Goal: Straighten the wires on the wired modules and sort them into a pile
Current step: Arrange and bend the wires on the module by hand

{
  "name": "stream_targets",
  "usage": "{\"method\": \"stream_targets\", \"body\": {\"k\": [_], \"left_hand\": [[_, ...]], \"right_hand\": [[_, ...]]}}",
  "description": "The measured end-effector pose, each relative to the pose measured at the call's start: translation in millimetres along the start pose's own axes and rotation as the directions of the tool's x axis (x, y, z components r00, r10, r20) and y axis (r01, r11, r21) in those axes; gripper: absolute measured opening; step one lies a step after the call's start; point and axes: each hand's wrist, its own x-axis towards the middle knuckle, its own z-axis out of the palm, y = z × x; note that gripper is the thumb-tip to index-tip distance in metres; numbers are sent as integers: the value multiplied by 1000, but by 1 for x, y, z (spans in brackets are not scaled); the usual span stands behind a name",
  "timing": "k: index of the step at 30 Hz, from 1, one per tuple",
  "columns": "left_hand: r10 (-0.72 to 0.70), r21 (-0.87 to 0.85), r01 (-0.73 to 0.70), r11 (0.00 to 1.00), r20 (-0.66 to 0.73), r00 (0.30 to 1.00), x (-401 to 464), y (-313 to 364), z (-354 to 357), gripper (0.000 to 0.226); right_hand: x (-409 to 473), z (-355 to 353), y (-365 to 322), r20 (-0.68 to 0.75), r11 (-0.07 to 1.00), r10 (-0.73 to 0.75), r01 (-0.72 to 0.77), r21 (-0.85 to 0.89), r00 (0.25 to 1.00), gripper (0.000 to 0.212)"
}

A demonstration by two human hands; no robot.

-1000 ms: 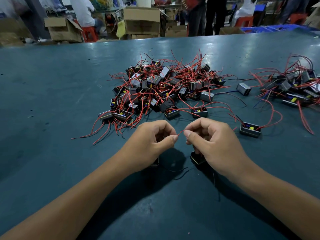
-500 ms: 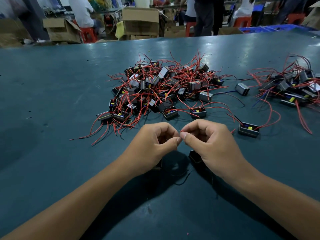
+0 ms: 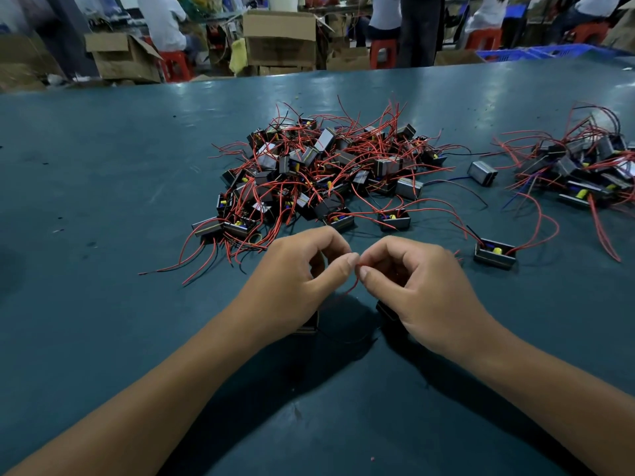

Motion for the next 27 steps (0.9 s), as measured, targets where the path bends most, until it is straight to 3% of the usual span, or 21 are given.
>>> {"method": "stream_targets", "body": {"k": [2, 4, 7, 9, 10, 11, 12, 13, 15, 17, 27], "left_hand": [[-33, -52, 33, 998, 7, 999, 1, 0, 0, 16], [-169, -242, 174, 955, 41, 985, 3, 0, 1, 22], [-418, -534, 508, 676, 289, 861, 5, 2, 1, 26], [-432, -578, 564, 590, 364, 825, 4, 3, 0, 20], [-404, -554, 514, 654, 319, 857, 3, 2, -2, 17], [-338, -467, 404, 786, 222, 915, 2, 1, -4, 15], [-220, -300, 246, 921, 118, 968, 2, 0, -7, 10], [-81, -137, 87, 987, 53, 995, 2, -1, -11, 3], [141, 71, -142, 987, 20, 990, 2, -4, -18, 12], [251, 163, -253, 954, 34, 967, 3, -6, -22, 14], [439, 322, -430, 844, 47, 897, 5, -7, -23, 14]], "right_hand": [[-1, 0, -2, 6, 998, -44, 44, -34, 999, 14], [-2, -1, -5, 11, 989, -115, 115, -88, 993, 13], [-1, -1, -8, 27, 957, -231, 232, -174, 973, 9], [-2, -1, -8, 33, 953, -247, 249, -175, 969, 7], [-2, -2, -7, 32, 959, -235, 237, -157, 972, 8], [-1, -3, -7, 31, 967, -216, 218, -133, 976, 9], [-1, -4, -6, 31, 974, -197, 199, -112, 980, 10], [0, -4, -5, 32, 978, -184, 186, -98, 982, 11], [0, -5, -4, 32, 982, -168, 170, -78, 985, 11], [0, -5, -5, 35, 985, -161, 163, -56, 986, 9], [0, -5, -7, 76, 980, -193, 196, -44, 978, 5]]}}
